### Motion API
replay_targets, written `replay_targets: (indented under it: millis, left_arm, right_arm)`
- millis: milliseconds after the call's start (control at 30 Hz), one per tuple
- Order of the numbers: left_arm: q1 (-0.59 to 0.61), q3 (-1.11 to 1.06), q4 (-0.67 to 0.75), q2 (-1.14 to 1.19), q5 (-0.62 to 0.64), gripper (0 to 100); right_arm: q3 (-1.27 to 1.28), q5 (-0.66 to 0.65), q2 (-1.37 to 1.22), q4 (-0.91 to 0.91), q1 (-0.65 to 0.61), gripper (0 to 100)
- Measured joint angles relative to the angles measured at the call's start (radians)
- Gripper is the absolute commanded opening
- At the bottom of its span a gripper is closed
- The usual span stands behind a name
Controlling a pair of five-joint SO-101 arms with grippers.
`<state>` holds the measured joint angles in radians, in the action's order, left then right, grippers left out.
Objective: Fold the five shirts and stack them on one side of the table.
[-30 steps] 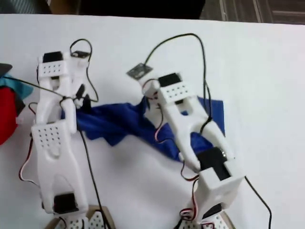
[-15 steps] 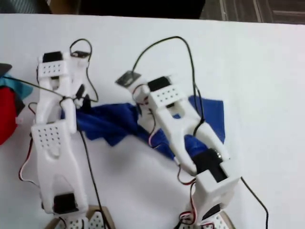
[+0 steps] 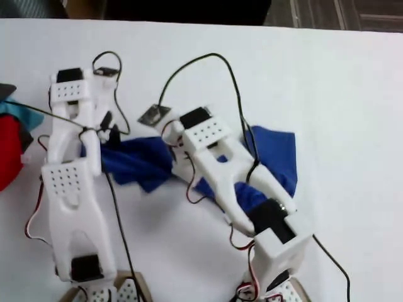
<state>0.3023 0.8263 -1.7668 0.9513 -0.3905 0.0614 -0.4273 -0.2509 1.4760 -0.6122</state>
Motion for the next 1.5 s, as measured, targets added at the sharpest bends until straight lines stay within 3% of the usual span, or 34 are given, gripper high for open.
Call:
replay_targets:
  millis: [400, 533, 767, 900, 1133, 1500]
  left_arm:
    - [0.0, 0.0, 0.0, 0.0, 0.0, 19]
    - [0.0, 0.0, 0.0, 0.0, 0.0, 19]
    - [0.0, 0.005, 0.0, 0.0, 0.0, 19]
    - [0.0, 0.035, 0.0, 0.002, -0.003, 19]
    - [0.002, 0.126, 0.0, 0.002, -0.008, 19]
    - [0.002, 0.16, 0.003, 0.012, -0.265, 27]
  right_arm:
    - [0.0, -0.048, 0.0, 0.002, 0.1, 11.9]
    - [0.0, -0.051, 0.0, 0.002, 0.103, 0.9]
    - [-0.002, -0.052, 0.014, 0.002, 0.127, 2.1]
    - [-0.089, -0.058, 0.107, 0.002, 0.218, 2.1]
    - [-0.253, -0.16, 0.242, 0.012, 0.499, 2.1]
    - [-0.256, -0.252, 0.244, 0.012, 0.623, 2.1]
